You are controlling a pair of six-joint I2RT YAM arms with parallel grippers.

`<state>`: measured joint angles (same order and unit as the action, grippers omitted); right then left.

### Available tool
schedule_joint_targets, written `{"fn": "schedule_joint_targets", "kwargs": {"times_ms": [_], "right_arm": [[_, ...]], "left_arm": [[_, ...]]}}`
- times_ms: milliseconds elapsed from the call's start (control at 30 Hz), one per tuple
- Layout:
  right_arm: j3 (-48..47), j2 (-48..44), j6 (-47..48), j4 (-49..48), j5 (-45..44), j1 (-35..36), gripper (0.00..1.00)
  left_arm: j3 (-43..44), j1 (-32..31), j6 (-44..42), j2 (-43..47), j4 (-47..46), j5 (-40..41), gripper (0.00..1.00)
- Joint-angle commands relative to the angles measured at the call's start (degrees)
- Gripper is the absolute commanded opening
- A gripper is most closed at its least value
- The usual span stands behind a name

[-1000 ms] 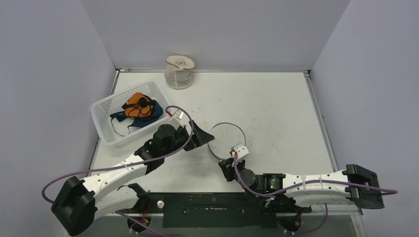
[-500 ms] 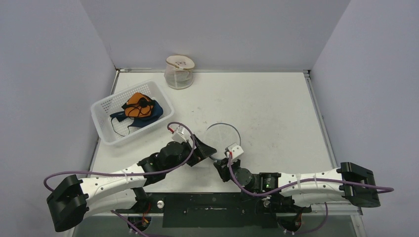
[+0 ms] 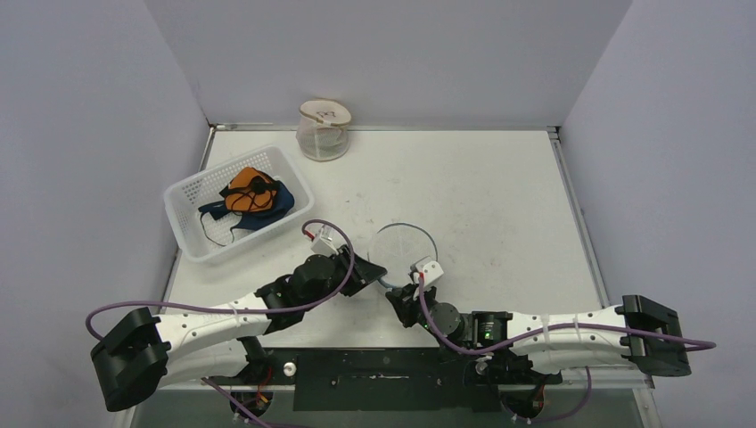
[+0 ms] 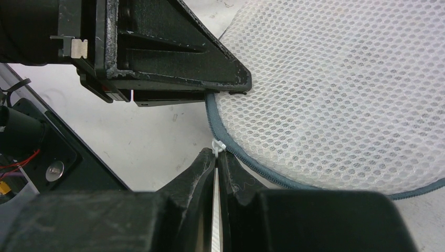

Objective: Unzip the laundry bag and remove the bra
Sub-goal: Unzip the laundry bag at the center of the board.

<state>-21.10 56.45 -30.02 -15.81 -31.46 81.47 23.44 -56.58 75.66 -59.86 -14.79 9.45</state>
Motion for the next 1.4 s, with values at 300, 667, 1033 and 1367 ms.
{"fn": "schedule_joint_targets", "kwargs": {"times_ms": [300,667,1033,1367], "right_arm": [[0.49,-6.19,-2.79,7.46,-6.91,0.44,0.05],[1.32,-10.48,-6.16,13.47,-13.52,0.48,0.05],[1.22,-9.65,-3.93,9.98,-10.67,0.77,0.05],[1.6,-7.9,-4.08,7.33,-9.44,1.06,0.05]], "left_arm": [[-0.69,3.36,-4.12,3.35,-2.53,0.37,0.09],[1.19,10.41,-9.07,3.86,-1.24,-9.1,0.0],[14.95,17.55,-15.62,-9.81,-2.8,-29.11,0.0],[14.54,18.08,-14.09,-12.74,0.33,-25.49,0.64]]}}
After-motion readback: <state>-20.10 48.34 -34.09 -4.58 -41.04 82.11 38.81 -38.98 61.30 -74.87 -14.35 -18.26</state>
